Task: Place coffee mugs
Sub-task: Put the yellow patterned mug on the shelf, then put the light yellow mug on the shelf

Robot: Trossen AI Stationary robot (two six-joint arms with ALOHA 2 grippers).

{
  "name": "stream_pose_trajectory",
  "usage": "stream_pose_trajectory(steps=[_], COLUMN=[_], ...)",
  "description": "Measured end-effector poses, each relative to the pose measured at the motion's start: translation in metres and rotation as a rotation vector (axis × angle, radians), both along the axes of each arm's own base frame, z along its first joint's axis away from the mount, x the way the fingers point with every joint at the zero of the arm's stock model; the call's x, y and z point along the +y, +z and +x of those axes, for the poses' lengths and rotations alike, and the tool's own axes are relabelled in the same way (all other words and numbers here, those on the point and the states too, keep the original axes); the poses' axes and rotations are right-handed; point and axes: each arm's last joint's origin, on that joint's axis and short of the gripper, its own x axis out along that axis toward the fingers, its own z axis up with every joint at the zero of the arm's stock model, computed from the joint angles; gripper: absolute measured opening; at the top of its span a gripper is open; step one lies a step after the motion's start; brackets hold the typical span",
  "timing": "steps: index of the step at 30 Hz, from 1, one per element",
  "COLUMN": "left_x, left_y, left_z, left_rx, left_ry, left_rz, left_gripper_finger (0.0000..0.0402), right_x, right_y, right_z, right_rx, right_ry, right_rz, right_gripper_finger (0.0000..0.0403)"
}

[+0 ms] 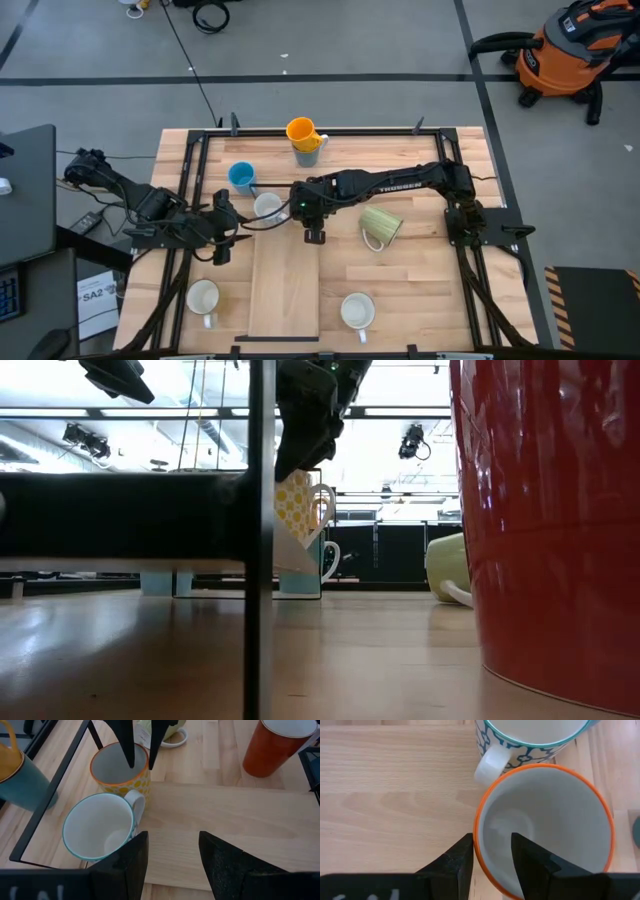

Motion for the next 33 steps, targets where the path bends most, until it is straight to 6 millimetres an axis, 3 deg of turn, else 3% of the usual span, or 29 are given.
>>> stream_pose_trajectory(steps=[8, 15, 24, 33], left_x=[0.000, 0.000, 0.000, 0.000], left_y=[0.000, 0.000, 0.000, 0.000], left_z=[0.000, 0.000, 0.000, 0.000], left_rx=[0.000, -0.001, -0.004, -0.005], left_ry=[0.000, 0.000, 0.010, 0.020], left_rz=[0.000, -0.001, -0.015, -0.031], left_gripper_finger=[0.0181, 0.0181, 0.0181, 0.0181], right_x=[0.000, -0.001, 0.002, 0.014], right_y=[0.020, 0.054, 0.110, 0.143], right_z=[-0.007, -0.025, -0.073, -0.128], right_rx=[-0.057, -0.129, -0.196, -0.146], right_ry=[0.000, 0.000, 0.008, 0.044], right_rz=[0.002, 0.004, 0.010, -0.005], right_gripper_finger=[0.0138, 0.0138, 0.0138, 0.0138])
